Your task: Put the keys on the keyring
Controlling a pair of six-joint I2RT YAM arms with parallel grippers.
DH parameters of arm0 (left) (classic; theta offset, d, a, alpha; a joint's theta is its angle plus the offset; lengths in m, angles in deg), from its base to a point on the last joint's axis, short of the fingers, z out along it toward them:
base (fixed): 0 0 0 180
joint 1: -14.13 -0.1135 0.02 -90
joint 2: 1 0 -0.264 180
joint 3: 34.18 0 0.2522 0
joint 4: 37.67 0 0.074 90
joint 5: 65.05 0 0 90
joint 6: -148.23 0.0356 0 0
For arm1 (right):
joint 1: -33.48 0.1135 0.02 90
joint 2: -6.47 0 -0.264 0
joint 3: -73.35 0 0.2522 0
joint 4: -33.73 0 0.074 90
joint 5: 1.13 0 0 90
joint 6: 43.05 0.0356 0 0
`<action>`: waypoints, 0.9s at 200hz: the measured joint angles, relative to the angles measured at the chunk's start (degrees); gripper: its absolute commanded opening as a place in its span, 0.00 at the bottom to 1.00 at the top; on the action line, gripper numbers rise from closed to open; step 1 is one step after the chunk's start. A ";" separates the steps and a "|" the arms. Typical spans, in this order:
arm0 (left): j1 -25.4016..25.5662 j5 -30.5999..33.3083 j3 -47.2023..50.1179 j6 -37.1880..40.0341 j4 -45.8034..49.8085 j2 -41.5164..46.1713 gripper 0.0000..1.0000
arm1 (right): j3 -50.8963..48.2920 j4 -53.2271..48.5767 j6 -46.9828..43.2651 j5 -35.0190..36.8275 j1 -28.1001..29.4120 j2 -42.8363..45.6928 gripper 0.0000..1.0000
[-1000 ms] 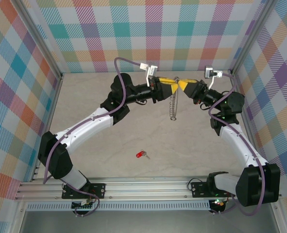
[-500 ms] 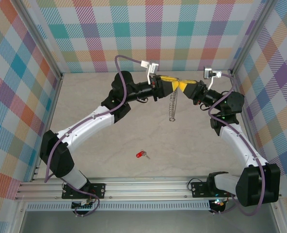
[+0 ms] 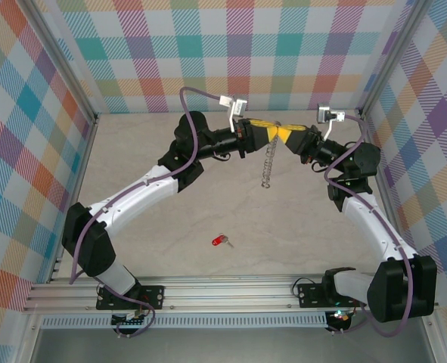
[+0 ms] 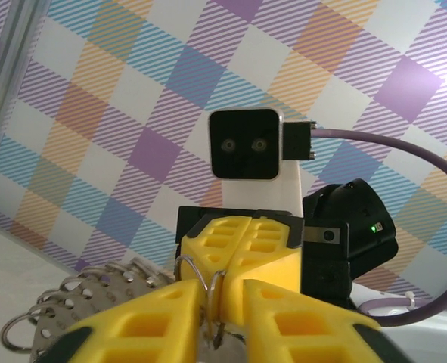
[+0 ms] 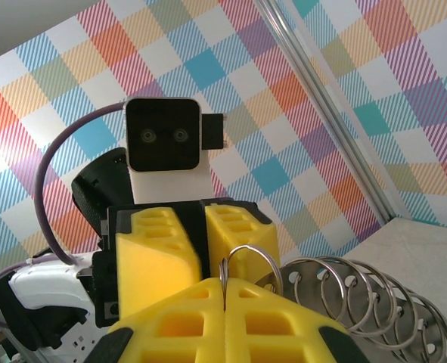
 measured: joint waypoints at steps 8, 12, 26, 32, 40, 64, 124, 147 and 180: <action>0.00 0.09 0.07 0.15 0.09 0.00 0.17 | 0.00 -0.17 -0.15 0.00 0.00 0.11 0.00; 0.00 0.11 0.09 0.17 0.09 0.00 0.18 | 0.00 -0.33 -0.22 0.00 0.00 0.13 0.00; 0.00 0.13 0.13 0.39 0.11 0.00 0.20 | 0.00 -0.57 -0.50 0.02 0.00 0.17 0.00; 0.00 0.13 0.15 0.39 0.13 0.00 0.20 | 0.00 -0.70 -0.63 0.02 0.00 0.17 0.00; 0.00 0.13 0.20 0.42 0.15 0.00 0.20 | 0.00 -0.76 -0.66 0.02 0.00 0.20 0.00; 0.00 0.00 0.26 0.42 0.13 0.00 0.19 | 0.00 -0.79 -0.68 0.02 0.00 0.17 0.00; -0.11 -0.07 0.26 0.76 0.09 0.00 0.00 | 0.00 -0.76 -0.68 0.24 0.00 0.20 0.00; -0.11 -0.09 0.26 0.61 0.11 0.00 0.00 | 0.00 -0.74 -0.70 0.26 0.00 0.20 0.00; -0.15 -0.48 0.26 0.63 0.17 0.00 0.13 | 0.00 -0.76 -0.68 0.11 0.00 0.20 0.00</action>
